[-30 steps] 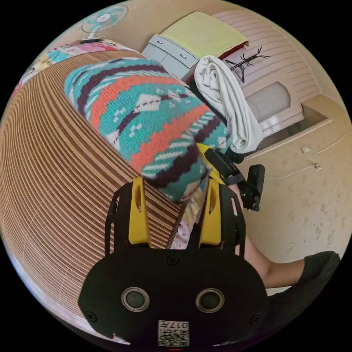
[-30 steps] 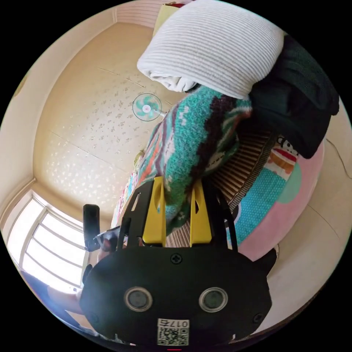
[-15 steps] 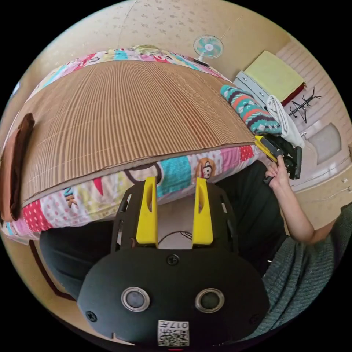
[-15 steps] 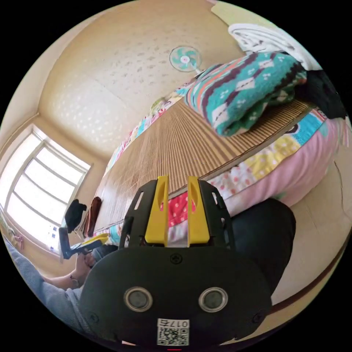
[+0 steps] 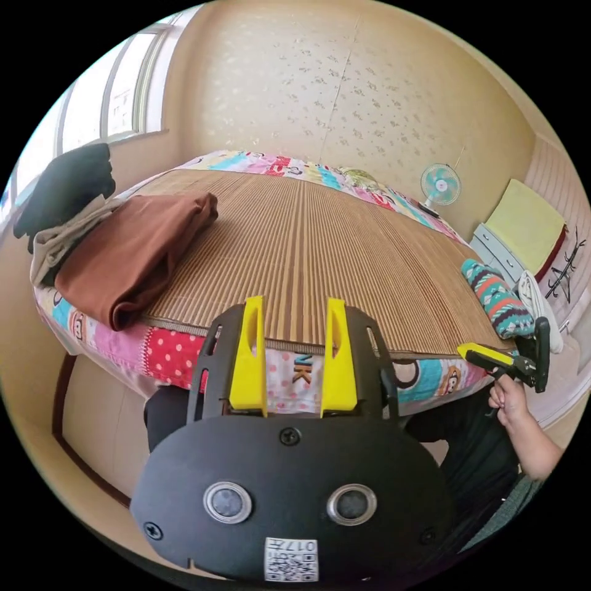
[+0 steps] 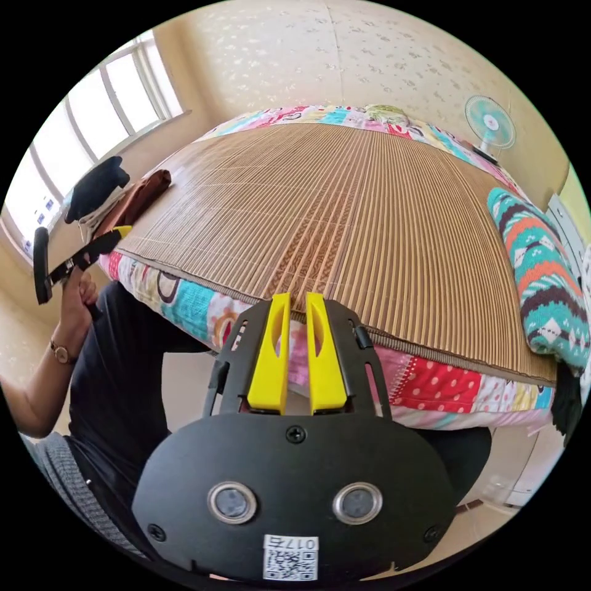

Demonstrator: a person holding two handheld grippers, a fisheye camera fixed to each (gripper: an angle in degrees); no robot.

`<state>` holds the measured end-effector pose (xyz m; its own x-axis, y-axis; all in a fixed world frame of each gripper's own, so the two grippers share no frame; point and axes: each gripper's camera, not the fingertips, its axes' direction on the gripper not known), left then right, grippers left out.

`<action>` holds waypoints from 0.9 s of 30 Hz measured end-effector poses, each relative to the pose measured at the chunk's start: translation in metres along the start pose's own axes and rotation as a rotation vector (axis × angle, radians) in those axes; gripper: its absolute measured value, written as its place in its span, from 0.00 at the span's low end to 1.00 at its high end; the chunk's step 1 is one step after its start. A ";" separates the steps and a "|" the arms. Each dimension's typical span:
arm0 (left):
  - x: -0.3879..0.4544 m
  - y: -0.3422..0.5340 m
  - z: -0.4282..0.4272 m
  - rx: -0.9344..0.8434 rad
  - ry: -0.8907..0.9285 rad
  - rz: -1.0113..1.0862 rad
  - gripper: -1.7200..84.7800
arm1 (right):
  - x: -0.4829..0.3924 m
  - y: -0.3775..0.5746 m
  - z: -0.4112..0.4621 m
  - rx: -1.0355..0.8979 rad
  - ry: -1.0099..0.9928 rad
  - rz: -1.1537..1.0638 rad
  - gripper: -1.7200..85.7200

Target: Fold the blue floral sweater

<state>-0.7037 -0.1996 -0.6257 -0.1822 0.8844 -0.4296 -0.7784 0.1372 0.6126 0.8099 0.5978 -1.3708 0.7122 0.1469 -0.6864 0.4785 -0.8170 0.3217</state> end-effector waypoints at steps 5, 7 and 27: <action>-0.065 -0.061 -0.029 0.135 -0.332 -0.110 0.19 | 0.030 0.005 0.029 -0.063 -0.109 0.091 0.04; -0.095 -0.090 -0.014 0.087 -0.383 -0.137 0.20 | 0.046 0.007 0.040 -0.083 -0.185 0.140 0.03; 0.190 -0.300 -0.137 0.481 0.333 0.007 0.03 | 0.091 0.049 0.123 -0.091 -0.303 0.160 0.02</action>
<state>-0.5868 -0.1343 -0.9820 -0.4259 0.7091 -0.5619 -0.4305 0.3875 0.8152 0.8348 0.5022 -1.4972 0.6036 -0.1621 -0.7806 0.4269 -0.7612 0.4882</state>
